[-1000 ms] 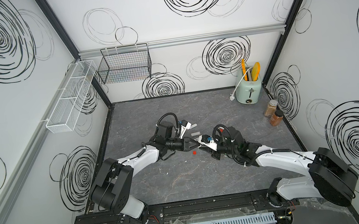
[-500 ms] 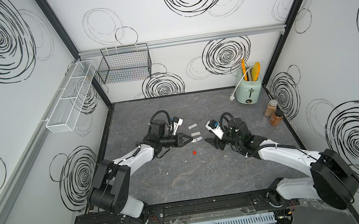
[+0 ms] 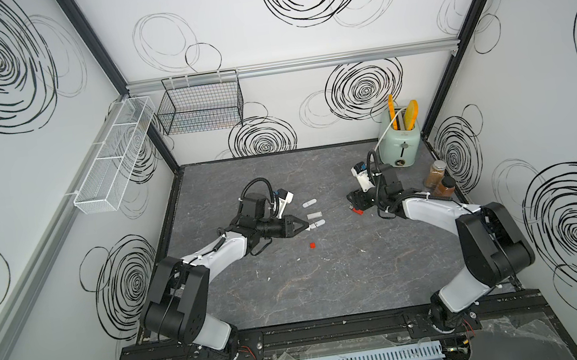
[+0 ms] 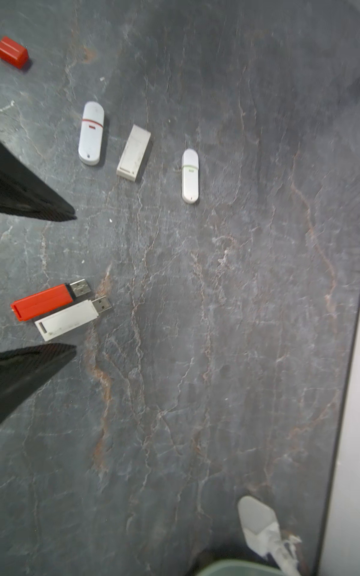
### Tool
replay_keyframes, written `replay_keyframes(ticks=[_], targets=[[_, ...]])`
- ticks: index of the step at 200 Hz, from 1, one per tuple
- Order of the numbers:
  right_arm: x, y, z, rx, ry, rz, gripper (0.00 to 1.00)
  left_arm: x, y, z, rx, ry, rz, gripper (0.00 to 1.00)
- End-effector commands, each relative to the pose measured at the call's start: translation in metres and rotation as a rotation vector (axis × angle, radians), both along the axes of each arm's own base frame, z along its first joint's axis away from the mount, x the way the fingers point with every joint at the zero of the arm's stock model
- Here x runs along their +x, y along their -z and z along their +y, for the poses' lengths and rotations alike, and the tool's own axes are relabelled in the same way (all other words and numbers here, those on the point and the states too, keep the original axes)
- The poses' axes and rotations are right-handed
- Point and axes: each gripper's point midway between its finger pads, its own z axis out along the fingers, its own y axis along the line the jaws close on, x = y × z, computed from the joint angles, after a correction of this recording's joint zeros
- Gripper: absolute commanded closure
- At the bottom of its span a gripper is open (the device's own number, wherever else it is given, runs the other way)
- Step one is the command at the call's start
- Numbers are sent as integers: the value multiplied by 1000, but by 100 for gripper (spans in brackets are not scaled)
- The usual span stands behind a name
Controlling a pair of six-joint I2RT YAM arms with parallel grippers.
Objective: Close the usb drive cover
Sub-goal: Pick up the USB drive from the center of the board.
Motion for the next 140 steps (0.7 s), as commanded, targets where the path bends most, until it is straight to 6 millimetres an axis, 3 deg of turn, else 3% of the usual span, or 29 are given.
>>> replay_keyframes(ticks=[1, 50, 94, 140], targets=[[4, 20, -7, -39, 40, 102, 36, 3, -15, 2, -9, 0, -72, 100], [20, 62, -6, -111, 9, 246, 38, 3, -17, 2, -13, -2, -77, 100], [24, 78, -7, -118, 14, 293, 41, 3, -15, 3, -7, -5, -78, 100], [23, 91, -20, -137, 45, 334, 49, 3, -13, 1, -8, 1, -73, 100]])
